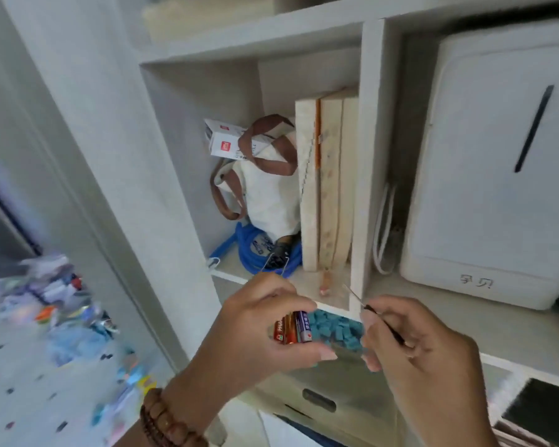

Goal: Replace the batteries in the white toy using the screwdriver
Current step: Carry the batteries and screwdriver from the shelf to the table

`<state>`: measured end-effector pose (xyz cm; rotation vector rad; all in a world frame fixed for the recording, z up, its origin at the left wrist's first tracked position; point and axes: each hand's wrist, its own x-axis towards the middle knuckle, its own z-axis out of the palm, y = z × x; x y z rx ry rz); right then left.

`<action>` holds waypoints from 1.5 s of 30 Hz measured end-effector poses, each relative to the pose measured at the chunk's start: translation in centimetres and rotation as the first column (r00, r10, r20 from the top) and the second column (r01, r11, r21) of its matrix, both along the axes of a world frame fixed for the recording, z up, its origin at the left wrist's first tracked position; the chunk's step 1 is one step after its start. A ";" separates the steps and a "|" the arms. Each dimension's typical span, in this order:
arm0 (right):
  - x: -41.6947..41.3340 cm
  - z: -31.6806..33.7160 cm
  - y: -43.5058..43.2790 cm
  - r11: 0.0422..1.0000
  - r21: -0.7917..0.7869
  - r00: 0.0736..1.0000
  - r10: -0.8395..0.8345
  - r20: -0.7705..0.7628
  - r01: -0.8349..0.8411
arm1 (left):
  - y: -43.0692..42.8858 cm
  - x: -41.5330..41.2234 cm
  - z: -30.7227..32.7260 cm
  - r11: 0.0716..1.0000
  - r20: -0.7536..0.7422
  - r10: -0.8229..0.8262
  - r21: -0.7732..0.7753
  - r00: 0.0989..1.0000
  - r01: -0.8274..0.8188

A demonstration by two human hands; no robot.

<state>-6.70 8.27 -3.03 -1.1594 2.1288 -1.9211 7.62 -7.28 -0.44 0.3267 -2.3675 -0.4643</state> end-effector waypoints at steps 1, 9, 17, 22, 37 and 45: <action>1.3 0.4 -0.9 0.999 0.018 0.999 0.037 -0.017 -0.037 | -0.5 1.7 0.0 0.999 0.002 0.047 0.005 0.999 -0.047; 12.8 1.3 -11.1 0.936 0.185 0.919 0.334 -0.207 -0.299 | -5.3 17.3 0.7 0.938 -0.047 0.343 -0.038 0.938 -0.345; 30.9 0.9 -21.4 0.878 0.193 0.862 0.471 -0.188 -0.438 | -11.4 37.1 1.1 0.824 0.000 0.563 -0.072 0.826 -0.562; 41.0 0.7 -27.2 0.823 0.180 0.806 0.566 -0.173 -0.539 | -14.4 47.8 1.1 0.733 0.043 0.679 -0.084 0.733 -0.675; 60.4 -0.1 -49.5 0.604 0.270 0.541 0.795 -0.273 -0.750 | -28.7 66.4 -0.4 0.459 0.108 0.887 -0.102 0.449 -0.883; 69.7 0.0 -63.1 0.457 0.269 0.381 0.877 -0.292 -0.848 | -37.8 74.9 0.3 0.281 0.119 0.956 -0.109 0.268 -0.953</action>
